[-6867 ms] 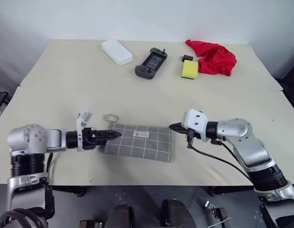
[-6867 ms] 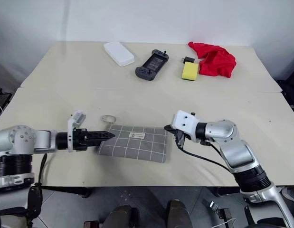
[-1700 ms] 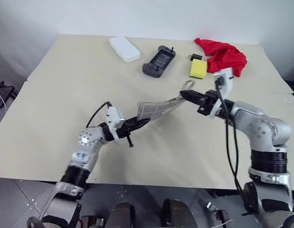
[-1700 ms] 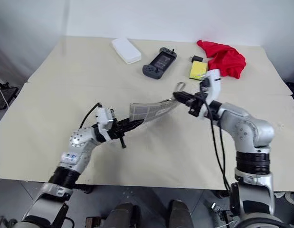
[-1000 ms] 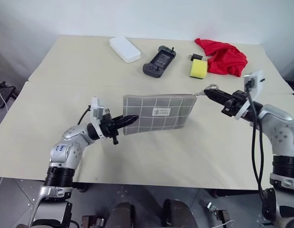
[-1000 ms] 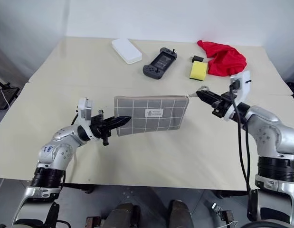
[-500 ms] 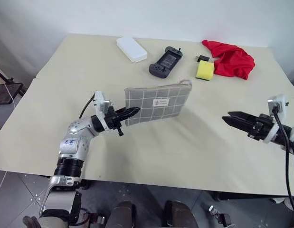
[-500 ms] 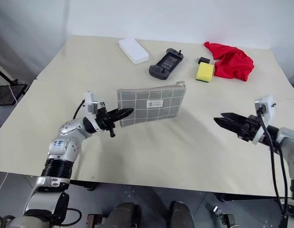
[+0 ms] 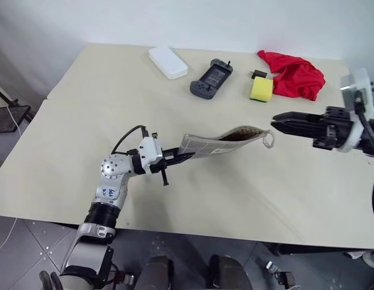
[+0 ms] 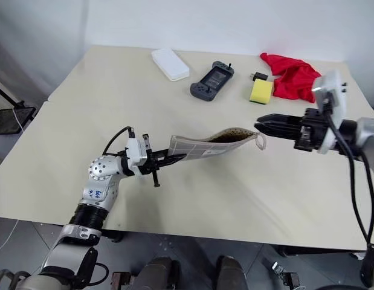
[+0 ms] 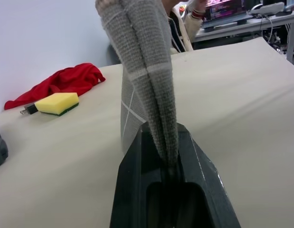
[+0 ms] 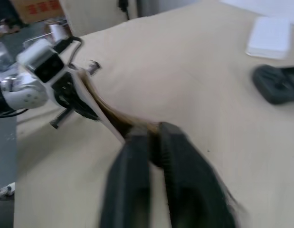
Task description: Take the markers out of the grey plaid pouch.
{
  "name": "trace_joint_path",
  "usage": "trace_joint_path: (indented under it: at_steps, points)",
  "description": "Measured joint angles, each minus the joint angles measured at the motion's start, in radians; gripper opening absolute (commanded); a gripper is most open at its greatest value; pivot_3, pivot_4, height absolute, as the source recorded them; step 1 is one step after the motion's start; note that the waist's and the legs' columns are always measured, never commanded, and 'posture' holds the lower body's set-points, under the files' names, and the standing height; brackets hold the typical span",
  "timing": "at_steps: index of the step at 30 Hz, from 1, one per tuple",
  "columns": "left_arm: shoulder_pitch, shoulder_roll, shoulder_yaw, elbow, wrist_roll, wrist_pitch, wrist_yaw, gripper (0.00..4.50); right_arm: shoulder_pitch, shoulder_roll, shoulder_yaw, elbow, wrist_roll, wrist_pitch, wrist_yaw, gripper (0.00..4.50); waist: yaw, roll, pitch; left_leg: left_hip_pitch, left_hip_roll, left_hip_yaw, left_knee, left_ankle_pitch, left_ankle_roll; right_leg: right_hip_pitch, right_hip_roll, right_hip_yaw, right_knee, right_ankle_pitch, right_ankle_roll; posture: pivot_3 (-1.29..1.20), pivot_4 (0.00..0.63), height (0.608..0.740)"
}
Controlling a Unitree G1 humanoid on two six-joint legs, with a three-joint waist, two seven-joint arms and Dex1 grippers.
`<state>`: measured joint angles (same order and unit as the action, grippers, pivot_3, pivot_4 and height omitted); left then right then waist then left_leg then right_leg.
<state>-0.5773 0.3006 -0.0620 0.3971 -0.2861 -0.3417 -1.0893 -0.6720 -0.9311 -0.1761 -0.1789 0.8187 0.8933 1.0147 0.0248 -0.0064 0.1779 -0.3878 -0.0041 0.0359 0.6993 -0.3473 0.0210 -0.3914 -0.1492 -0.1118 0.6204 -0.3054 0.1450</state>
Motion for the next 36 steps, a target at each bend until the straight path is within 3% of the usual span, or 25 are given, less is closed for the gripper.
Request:
trace_joint_path:
  at_steps: [4,15,23,34,36]
  points:
    - [0.005,-0.013,-0.017,-0.001,0.003,0.0,0.003,0.0,-0.049,0.06,0.082,-0.017,-0.034,0.022,-0.069,0.02,0.001,0.0,0.0,0.0,0.0,0.0,0.0,0.0,0.0,0.0,0.0,-0.001,0.0,0.0,0.0,0.0,0.15,0.74]
    - [0.014,-0.007,-0.016,-0.005,0.004,0.008,0.018,0.0,0.031,0.045,0.182,0.001,-0.164,-0.022,-0.04,0.02,0.0,0.0,0.0,-0.001,-0.001,0.001,0.0,0.0,0.0,0.0,0.0,-0.001,0.0,0.0,0.0,0.0,0.15,0.74]
    - [0.035,-0.006,-0.032,-0.026,0.003,0.043,-0.001,0.0,0.049,-0.006,0.378,0.046,-0.449,-0.191,-0.017,0.02,-0.002,0.0,0.0,-0.001,-0.001,0.002,0.0,0.0,0.0,0.0,0.001,-0.001,0.0,0.0,0.0,0.0,0.15,0.74]
    - [0.099,0.052,-0.062,-0.16,-0.114,0.281,-0.17,0.0,-0.018,0.022,0.41,-0.036,-0.537,-0.2,-0.034,0.02,-0.004,0.0,0.0,0.0,0.0,0.0,0.0,0.0,0.0,0.0,0.001,0.0,0.0,0.0,0.0,0.0,0.15,0.74]
    - [0.099,0.064,-0.05,-0.154,-0.121,0.3,-0.174,0.0,-0.026,0.033,0.419,-0.061,-0.552,-0.214,-0.028,0.38,-0.004,0.0,0.0,0.0,0.0,0.0,0.0,0.0,0.0,0.0,0.001,0.0,0.0,0.0,0.0,0.0,0.15,0.74]
